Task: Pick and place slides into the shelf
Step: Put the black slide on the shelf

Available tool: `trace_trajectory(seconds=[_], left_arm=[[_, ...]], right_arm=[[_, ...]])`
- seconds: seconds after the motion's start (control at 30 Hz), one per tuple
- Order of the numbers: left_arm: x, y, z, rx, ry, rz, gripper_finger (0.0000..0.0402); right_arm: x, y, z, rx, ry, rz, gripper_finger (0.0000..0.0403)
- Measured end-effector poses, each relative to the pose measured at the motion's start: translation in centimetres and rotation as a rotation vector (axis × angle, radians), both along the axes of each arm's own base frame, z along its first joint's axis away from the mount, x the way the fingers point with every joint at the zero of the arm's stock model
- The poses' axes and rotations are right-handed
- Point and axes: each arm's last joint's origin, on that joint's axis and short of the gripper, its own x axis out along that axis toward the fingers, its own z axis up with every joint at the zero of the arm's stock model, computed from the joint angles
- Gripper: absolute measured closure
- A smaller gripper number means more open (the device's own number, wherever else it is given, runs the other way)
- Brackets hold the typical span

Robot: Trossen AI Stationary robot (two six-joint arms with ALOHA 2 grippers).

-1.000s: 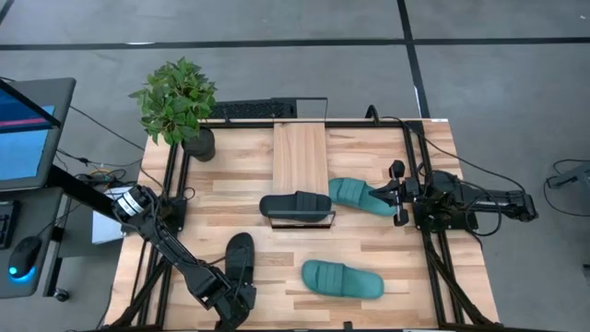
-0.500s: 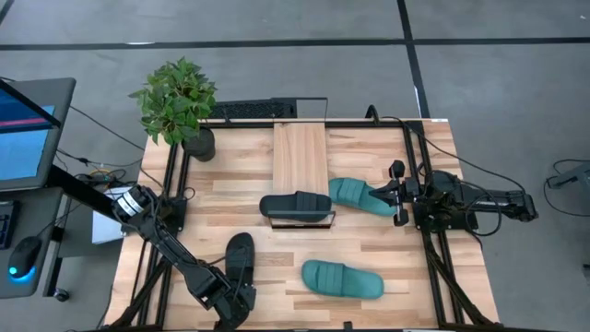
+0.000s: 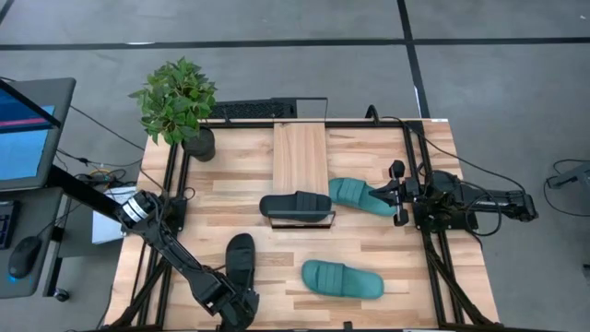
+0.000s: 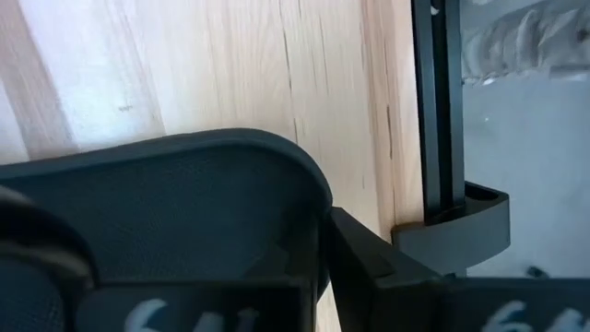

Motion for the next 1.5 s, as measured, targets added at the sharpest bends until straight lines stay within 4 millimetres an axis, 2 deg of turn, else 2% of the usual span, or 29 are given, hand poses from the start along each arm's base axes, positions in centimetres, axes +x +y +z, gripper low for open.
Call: trace_trajectory(seconds=[0.17, 0.67, 1.17, 1.5], left_arm=[[0.2, -0.5, 1.1, 0.018, 0.009, -0.021, 0.0401], [-1.2, -2.4, 3.8, 0.077, 0.050, -0.039, 0.0401], [-1.3, -1.9, 7.7, 0.254, 0.047, 0.033, 0.0401], [-2.0, -2.4, 11.3, 0.317, -0.002, 0.118, 0.0401]], right_arm=[[0.0, 0.0, 0.0, 0.000, 0.000, 0.000, 0.0403], [0.0, 0.0, 0.0, 0.000, 0.000, 0.000, 0.0403], [0.0, 0.0, 0.0, 0.000, 0.000, 0.000, 0.0403], [0.0, 0.0, 0.0, 0.000, 0.000, 0.000, 0.0403]])
